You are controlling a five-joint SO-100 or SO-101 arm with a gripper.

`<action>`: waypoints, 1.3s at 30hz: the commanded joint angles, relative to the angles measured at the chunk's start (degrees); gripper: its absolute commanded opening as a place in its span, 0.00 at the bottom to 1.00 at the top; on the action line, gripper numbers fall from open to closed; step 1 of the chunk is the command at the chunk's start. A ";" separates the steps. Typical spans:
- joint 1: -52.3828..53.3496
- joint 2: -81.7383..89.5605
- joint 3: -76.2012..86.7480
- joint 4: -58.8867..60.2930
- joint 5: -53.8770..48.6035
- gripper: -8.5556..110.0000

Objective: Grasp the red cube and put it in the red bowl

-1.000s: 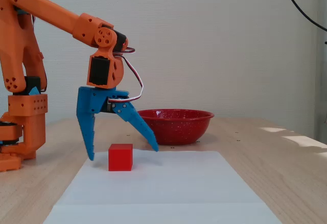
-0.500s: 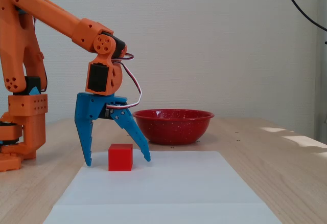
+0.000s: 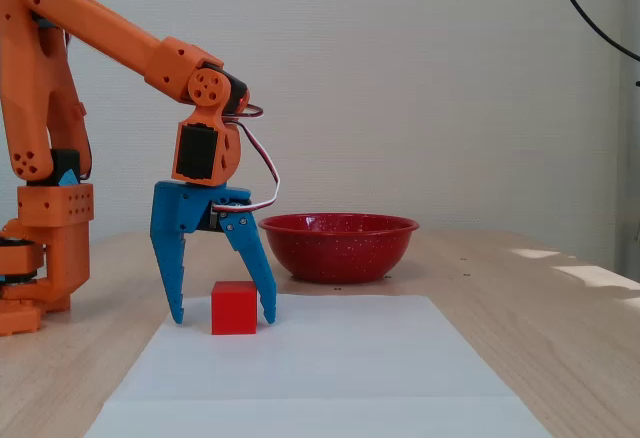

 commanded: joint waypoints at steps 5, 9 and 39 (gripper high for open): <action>0.26 3.69 -2.29 -0.88 -1.76 0.40; 0.00 3.60 -2.46 -1.14 -2.11 0.36; 1.49 7.21 -36.91 27.42 -9.58 0.08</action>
